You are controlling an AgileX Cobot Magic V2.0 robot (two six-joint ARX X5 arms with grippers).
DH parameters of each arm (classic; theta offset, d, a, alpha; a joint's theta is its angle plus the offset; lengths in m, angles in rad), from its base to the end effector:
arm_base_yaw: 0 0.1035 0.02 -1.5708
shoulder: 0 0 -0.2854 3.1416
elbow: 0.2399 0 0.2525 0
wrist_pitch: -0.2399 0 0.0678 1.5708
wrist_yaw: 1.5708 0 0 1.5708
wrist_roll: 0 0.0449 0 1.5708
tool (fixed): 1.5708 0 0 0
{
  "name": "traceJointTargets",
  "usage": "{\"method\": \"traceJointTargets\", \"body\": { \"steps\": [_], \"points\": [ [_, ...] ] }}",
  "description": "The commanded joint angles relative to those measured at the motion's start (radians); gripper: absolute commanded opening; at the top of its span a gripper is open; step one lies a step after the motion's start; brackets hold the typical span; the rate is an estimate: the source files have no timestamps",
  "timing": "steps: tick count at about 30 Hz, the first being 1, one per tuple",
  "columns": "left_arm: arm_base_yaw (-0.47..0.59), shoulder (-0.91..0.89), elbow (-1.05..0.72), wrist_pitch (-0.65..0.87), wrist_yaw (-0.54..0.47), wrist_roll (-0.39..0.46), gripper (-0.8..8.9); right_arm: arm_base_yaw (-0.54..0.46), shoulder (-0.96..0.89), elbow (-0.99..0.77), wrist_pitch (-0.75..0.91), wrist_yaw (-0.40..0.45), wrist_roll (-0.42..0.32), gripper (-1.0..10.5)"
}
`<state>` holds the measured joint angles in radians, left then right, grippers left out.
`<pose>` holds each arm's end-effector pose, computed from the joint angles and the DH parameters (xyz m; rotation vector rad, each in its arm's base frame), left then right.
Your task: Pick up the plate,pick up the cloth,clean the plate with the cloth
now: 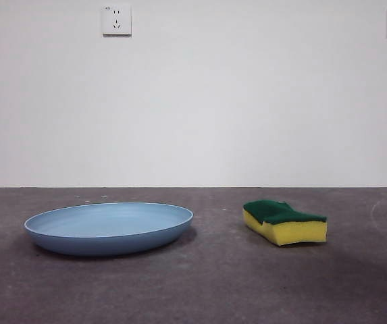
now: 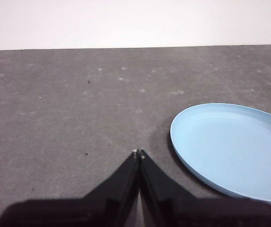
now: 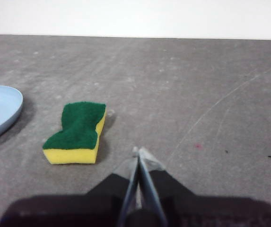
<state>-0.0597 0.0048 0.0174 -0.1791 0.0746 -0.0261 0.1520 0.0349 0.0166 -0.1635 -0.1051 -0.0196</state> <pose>0.0898 -0.0087 0.1493 -0.0272 0.1684 -0.1318 0.0899 0.0185 0.1486 -0.0237 0.1797 0.2582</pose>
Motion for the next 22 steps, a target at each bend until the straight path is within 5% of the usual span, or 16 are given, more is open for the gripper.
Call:
{"method": "traceJointTargets", "body": {
  "steps": [1, 22],
  "points": [
    [0.003, -0.001, -0.013, 0.002, 0.005, 0.008, -0.03, 0.000, -0.007, -0.011, -0.006, -0.001, 0.027, 0.0],
    [0.003, -0.001, -0.013, 0.002, 0.005, 0.008, -0.03, 0.000, -0.005, -0.011, -0.008, 0.003, 0.037, 0.0]
  ]
}}
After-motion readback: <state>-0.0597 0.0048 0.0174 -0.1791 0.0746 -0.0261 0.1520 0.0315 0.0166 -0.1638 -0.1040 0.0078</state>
